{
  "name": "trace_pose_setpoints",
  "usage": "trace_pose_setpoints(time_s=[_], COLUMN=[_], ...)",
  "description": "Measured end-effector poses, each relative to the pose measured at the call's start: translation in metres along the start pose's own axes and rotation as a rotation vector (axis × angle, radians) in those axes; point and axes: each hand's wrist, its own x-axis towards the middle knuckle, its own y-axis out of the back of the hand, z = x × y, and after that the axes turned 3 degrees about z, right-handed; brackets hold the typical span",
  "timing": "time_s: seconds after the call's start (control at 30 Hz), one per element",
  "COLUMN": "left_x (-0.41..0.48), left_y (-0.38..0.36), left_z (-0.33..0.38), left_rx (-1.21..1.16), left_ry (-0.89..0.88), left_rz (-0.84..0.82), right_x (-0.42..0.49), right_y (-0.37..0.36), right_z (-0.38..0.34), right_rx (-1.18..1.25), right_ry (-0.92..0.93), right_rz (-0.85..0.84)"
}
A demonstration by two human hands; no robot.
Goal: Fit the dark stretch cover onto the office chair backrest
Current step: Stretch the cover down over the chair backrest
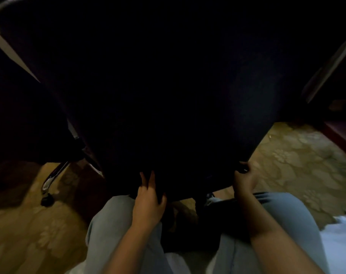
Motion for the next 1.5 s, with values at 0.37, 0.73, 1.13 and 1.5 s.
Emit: trace_pose_setpoints(time_s=[0.37,0.73,1.13,1.5], left_x=[0.010,-0.004,-0.008,-0.008], left_y=[0.006,0.002,-0.004,-0.002], left_z=[-0.016,-0.008,0.004,0.003], left_rx=[-0.058,-0.051,-0.018,0.012], left_ry=[0.039,-0.064,-0.103,-0.107], left_rz=[0.024,0.065,0.007,-0.010], right_x=[-0.054,-0.042,-0.045,-0.025], right_y=[-0.017,0.003,-0.003,0.002], right_z=[0.008,0.001,0.011,0.012], right_rx=[-0.130,0.029,-0.208,-0.258], right_ry=[0.321,0.269,0.423,0.382], right_rz=[-0.163,0.186,-0.023,0.121])
